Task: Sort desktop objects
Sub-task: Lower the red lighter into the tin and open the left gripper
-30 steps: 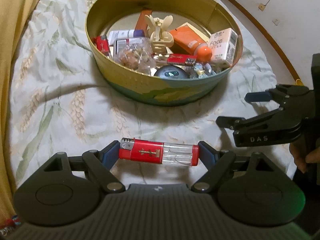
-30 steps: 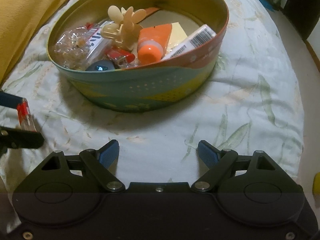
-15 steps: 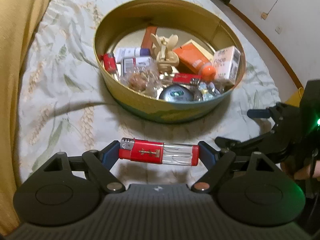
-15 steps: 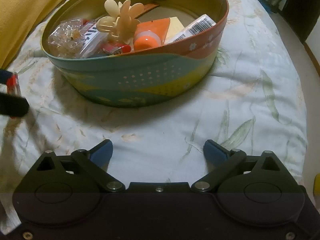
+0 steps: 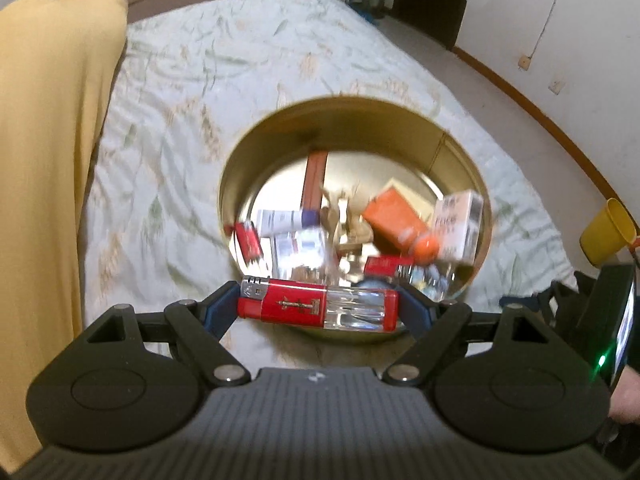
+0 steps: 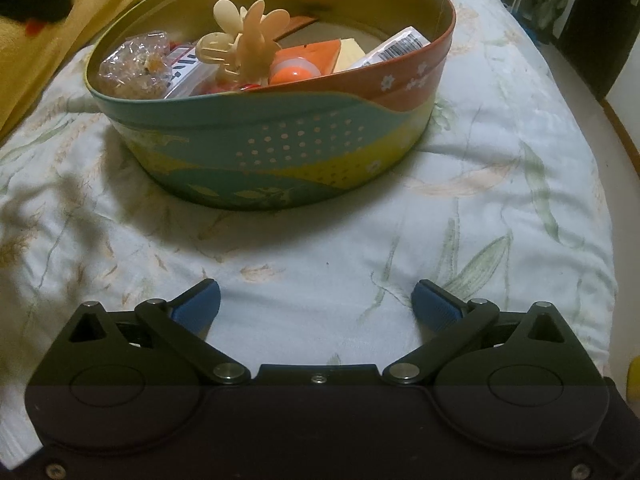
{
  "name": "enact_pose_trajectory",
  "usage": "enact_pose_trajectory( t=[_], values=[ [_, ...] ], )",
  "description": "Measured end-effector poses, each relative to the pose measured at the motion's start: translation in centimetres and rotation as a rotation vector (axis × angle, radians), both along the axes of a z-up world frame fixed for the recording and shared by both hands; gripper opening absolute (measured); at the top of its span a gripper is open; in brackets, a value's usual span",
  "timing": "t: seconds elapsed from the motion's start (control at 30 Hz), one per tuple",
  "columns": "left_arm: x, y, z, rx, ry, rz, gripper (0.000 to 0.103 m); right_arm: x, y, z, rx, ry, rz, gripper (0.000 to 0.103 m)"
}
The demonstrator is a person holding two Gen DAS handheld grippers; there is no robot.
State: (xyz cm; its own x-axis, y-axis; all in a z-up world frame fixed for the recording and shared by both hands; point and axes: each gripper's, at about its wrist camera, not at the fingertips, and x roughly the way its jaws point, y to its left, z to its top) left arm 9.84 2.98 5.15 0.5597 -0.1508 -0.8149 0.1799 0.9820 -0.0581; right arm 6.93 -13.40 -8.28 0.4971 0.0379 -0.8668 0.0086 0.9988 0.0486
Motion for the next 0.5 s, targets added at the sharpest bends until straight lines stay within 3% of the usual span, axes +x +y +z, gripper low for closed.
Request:
enact_pose_trajectory(
  t=[0.3, 0.5],
  values=[
    [4.0, -1.3, 2.3, 0.038, -0.061, -0.045, 0.083, -0.2, -0.2, -0.1, 0.006, -0.017, -0.004, 0.103],
    [6.2, -1.8, 2.9, 0.022, -0.099, -0.054, 0.086, -0.3, -0.2, -0.2, 0.004, -0.022, -0.006, 0.103]
  ],
)
